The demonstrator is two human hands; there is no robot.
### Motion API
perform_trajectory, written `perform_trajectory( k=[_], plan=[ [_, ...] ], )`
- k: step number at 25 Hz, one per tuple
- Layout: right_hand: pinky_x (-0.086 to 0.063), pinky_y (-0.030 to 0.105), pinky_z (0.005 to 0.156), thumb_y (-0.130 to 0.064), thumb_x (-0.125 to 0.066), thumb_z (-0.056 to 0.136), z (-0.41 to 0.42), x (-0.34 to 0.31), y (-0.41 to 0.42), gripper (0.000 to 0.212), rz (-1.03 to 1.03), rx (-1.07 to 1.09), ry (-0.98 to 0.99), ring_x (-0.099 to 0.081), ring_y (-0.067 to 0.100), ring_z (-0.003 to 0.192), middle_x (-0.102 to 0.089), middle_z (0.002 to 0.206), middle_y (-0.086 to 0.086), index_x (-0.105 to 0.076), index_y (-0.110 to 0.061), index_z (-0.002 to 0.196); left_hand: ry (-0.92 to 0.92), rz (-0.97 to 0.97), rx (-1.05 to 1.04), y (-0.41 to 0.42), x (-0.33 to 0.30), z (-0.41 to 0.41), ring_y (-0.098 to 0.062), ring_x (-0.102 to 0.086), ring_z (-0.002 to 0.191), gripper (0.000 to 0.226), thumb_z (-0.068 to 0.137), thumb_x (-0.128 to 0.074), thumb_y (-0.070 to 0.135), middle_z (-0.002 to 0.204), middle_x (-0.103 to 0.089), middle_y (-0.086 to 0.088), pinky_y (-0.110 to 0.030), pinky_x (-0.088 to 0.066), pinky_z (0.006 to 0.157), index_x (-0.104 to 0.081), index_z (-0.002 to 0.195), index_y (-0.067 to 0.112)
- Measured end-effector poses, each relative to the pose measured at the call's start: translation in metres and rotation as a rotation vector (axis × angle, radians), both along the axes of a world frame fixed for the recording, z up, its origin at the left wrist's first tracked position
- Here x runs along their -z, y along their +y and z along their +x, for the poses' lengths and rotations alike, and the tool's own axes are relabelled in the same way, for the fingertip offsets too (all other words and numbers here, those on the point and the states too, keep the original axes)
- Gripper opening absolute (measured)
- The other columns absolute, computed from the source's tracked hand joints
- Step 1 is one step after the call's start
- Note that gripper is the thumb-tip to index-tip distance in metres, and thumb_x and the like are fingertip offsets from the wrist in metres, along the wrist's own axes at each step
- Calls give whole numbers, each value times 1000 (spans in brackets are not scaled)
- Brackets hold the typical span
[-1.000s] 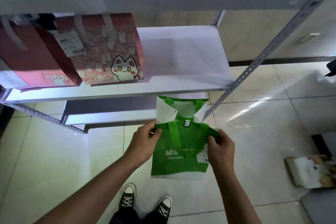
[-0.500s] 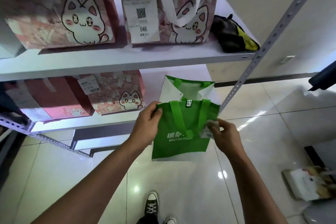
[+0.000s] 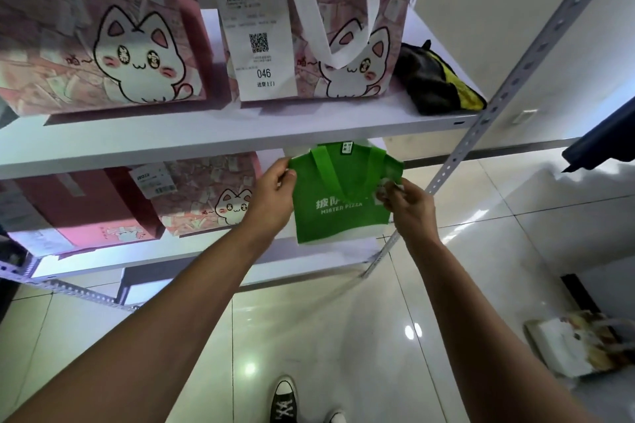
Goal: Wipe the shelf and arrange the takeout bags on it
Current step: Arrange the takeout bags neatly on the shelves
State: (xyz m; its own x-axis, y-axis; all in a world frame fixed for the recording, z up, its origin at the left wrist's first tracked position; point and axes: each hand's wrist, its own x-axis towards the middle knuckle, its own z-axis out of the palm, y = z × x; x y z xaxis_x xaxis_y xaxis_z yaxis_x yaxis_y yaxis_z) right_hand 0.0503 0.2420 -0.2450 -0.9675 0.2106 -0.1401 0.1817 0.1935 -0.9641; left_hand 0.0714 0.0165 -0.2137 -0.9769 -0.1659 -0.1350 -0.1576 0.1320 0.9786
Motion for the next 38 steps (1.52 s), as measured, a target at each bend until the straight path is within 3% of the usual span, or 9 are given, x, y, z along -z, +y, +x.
perform_trajectory(
  k=[3, 8, 12, 15, 19, 23, 28, 32, 38],
  plan=[
    [-57, 49, 93, -21, -64, 98, -19, 18, -6, 23, 20, -7, 32, -74, 21, 92, -78, 86, -2, -76, -34, 83, -50, 87, -101, 3, 12, -20, -20, -68, 100, 27, 107, -38, 15, 109, -67, 4, -37, -60, 77, -60, 113, 30],
    [-50, 25, 79, -20, -62, 100, -39, 48, -11, 15, 17, -86, -19, -63, 10, 84, -73, 83, -5, -77, -18, 101, -26, 57, -157, 2, 55, -38, -26, -71, 99, 30, 105, -44, 12, 100, -72, 1, -43, -58, 88, -65, 96, 31],
    [-52, 34, 75, -28, -54, 103, -46, 73, -10, 20, 99, -106, -6, -61, 15, 81, -72, 87, 9, -72, -21, 95, -29, 40, -161, 2, 91, -43, -16, -70, 84, 20, 103, -50, 16, 109, -73, -6, -28, -56, 71, -62, 113, 28],
    [-60, 49, 78, -22, -52, 98, -47, 87, -5, 16, 192, -81, -43, -72, 25, 84, -74, 87, 7, -67, -25, 96, -46, -54, -186, 10, 119, -34, -10, -63, 88, 21, 101, -51, 10, 109, -69, 0, -32, -53, 81, -61, 118, 19],
    [-56, 37, 78, -23, -56, 100, -57, 108, 4, 25, 360, -111, -136, -66, 25, 91, -73, 110, 4, -64, -15, 123, -90, -23, -218, 19, 154, -29, -17, -66, 99, 22, 102, -50, 14, 103, -69, 10, -53, -55, 93, -62, 101, 33],
    [-53, 37, 92, -33, -51, 103, -68, 139, 4, 38, 408, -137, -205, -61, 28, 108, -65, 133, 10, -59, -11, 132, -117, 29, -256, 18, 184, -39, -18, -66, 102, 28, 104, -45, 22, 104, -68, 14, -55, -54, 94, -65, 95, 40],
    [-52, 43, 96, -34, -44, 106, -75, 151, -7, 37, 392, -162, -132, -50, 21, 100, -60, 136, 12, -57, -13, 132, -80, -9, -274, 16, 199, -55, -27, -66, 107, 22, 97, -45, 36, 111, -70, 0, -55, -53, 96, -66, 92, 44],
    [-45, 34, 92, -32, -44, 105, -83, 153, -12, 37, 386, -181, -100, -55, 28, 108, -61, 134, 13, -56, -11, 133, -66, -16, -325, 9, 200, -68, -40, -64, 107, 19, 85, -46, 45, 110, -68, -16, -60, -51, 96, -65, 83, 46],
    [-49, 34, 87, -32, -47, 104, -83, 157, -8, 36, 348, -151, -108, -57, 21, 99, -62, 134, 8, -53, -14, 135, -16, -44, -317, 11, 201, -68, -15, -56, 79, 12, 102, -49, 18, 91, -63, 0, -32, -47, 78, -60, 104, 21]
  ],
)
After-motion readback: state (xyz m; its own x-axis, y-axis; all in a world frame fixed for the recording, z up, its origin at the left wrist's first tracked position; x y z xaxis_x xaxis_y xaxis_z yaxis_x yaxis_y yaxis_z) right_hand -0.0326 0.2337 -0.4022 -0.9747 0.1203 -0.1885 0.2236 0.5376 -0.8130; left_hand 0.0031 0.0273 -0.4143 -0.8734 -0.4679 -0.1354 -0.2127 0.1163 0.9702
